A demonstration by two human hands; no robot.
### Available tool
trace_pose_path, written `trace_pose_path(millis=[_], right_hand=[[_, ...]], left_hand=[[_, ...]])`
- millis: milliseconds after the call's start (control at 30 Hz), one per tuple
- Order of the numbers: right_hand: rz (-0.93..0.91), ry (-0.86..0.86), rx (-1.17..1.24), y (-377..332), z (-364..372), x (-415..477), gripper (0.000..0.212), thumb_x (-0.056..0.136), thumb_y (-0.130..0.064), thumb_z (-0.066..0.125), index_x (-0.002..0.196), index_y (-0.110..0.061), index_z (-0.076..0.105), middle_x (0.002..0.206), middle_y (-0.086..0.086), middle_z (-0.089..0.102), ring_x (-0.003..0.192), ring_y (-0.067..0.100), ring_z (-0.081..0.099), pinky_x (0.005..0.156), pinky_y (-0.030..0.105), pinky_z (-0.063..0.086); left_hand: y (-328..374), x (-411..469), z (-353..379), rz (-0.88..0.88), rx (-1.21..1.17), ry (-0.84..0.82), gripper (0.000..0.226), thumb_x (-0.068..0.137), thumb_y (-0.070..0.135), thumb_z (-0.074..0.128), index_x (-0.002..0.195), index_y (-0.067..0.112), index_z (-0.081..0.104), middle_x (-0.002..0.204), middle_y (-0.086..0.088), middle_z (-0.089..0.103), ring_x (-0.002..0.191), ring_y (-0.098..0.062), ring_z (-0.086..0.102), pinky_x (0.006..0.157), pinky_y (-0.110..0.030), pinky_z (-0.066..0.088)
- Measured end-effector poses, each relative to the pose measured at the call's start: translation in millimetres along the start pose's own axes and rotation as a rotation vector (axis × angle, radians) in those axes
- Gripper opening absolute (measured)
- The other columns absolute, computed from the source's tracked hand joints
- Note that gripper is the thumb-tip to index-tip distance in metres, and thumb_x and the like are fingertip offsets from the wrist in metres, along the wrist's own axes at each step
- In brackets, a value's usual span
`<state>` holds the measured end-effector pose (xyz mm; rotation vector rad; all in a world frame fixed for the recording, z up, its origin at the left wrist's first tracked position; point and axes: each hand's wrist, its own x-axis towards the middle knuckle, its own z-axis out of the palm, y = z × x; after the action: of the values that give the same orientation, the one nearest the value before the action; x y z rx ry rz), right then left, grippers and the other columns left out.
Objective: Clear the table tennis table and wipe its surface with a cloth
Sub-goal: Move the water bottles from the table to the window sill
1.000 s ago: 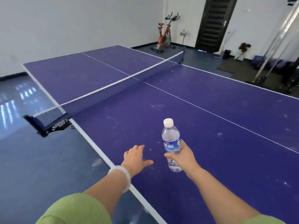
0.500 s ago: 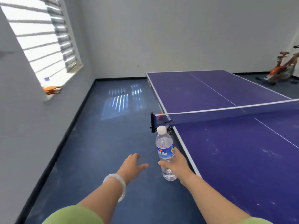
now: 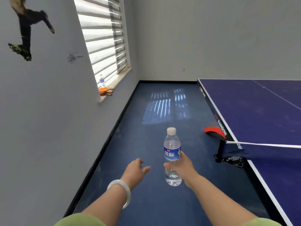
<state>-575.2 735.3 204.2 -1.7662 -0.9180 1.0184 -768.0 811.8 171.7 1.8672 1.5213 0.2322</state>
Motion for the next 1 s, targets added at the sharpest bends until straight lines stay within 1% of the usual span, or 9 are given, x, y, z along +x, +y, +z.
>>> trace_pose_path(millis=[100,233,333,467,567,667,767,833,1000], right_hand=[[0.015,-0.038,-0.022,-12,9,54,0.039,0.075,-0.007,0.079,0.108,-0.014,0.059,0.1,0.005,0.069,0.08,0.012,0.062,0.063,0.018,0.048],[0.001,-0.09,-0.047,-34,11,148,0.039,0.075,-0.006,0.079,0.108,-0.009,0.059,0.102,0.009,0.069,0.089,0.02,0.064,0.078,0.03,0.052],[-0.024,-0.13,-0.06,-51,7,224,0.042,0.073,-0.007,0.08,0.109,-0.01,0.058,0.103,0.009,0.068,0.098,0.025,0.066,0.088,0.037,0.053],[-0.023,-0.217,-0.107,-77,-4,323,0.042,0.072,-0.009,0.082,0.106,-0.013,0.059,0.1,0.008,0.069,0.095,0.024,0.066,0.089,0.039,0.055],[-0.037,-0.234,-0.138,-97,-6,393,0.042,0.072,-0.01,0.082,0.107,-0.013,0.059,0.1,0.005,0.068,0.094,0.021,0.066,0.088,0.036,0.055],[-0.007,-0.257,-0.132,-109,-1,449,0.043,0.071,-0.008,0.082,0.107,-0.014,0.06,0.101,0.006,0.068,0.097,0.023,0.066,0.091,0.042,0.055],[-0.002,-0.279,-0.089,-122,6,513,0.041,0.072,-0.004,0.082,0.106,-0.013,0.06,0.101,0.008,0.069,0.091,0.02,0.066,0.077,0.031,0.055],[0.001,-0.3,-0.082,-133,15,560,0.042,0.072,-0.002,0.082,0.106,-0.012,0.061,0.101,0.008,0.069,0.091,0.021,0.066,0.074,0.027,0.052],[-0.046,-0.297,-0.097,-174,39,689,0.041,0.071,-0.002,0.081,0.106,-0.01,0.062,0.102,0.012,0.069,0.092,0.024,0.067,0.08,0.034,0.056]], left_hand=[[-1,46,-8,-0.026,-0.002,-0.002,0.052,0.093,0.043,0.061,0.132,0.011,0.05,0.125,-0.005,0.059,0.113,-0.018,0.057,0.086,-0.019,0.039],[14,129,-21,-0.051,-0.019,0.039,0.051,0.093,0.043,0.062,0.132,0.012,0.05,0.124,-0.005,0.059,0.113,-0.018,0.057,0.093,-0.023,0.041],[35,194,-29,-0.082,-0.056,0.08,0.049,0.092,0.041,0.064,0.13,0.012,0.052,0.12,-0.005,0.058,0.109,-0.017,0.057,0.091,-0.024,0.043],[67,273,-43,-0.137,-0.096,0.11,0.048,0.092,0.04,0.064,0.13,0.013,0.052,0.12,-0.004,0.058,0.107,-0.015,0.056,0.091,-0.023,0.044],[86,332,-58,-0.154,-0.147,0.153,0.046,0.092,0.039,0.064,0.129,0.013,0.052,0.119,-0.004,0.059,0.104,-0.014,0.056,0.089,-0.022,0.043],[94,382,-71,-0.185,-0.158,0.152,0.047,0.092,0.039,0.065,0.129,0.014,0.052,0.119,-0.002,0.059,0.104,-0.014,0.057,0.088,-0.022,0.043],[95,444,-89,-0.219,-0.194,0.155,0.047,0.092,0.039,0.065,0.13,0.015,0.051,0.118,-0.001,0.057,0.102,-0.013,0.056,0.086,-0.021,0.043],[92,490,-102,-0.227,-0.203,0.162,0.047,0.092,0.039,0.064,0.13,0.014,0.051,0.118,-0.001,0.057,0.103,-0.014,0.056,0.087,-0.023,0.045],[82,619,-154,-0.23,-0.218,0.19,0.046,0.092,0.039,0.064,0.13,0.015,0.051,0.115,0.002,0.056,0.101,-0.011,0.055,0.081,-0.019,0.04]])
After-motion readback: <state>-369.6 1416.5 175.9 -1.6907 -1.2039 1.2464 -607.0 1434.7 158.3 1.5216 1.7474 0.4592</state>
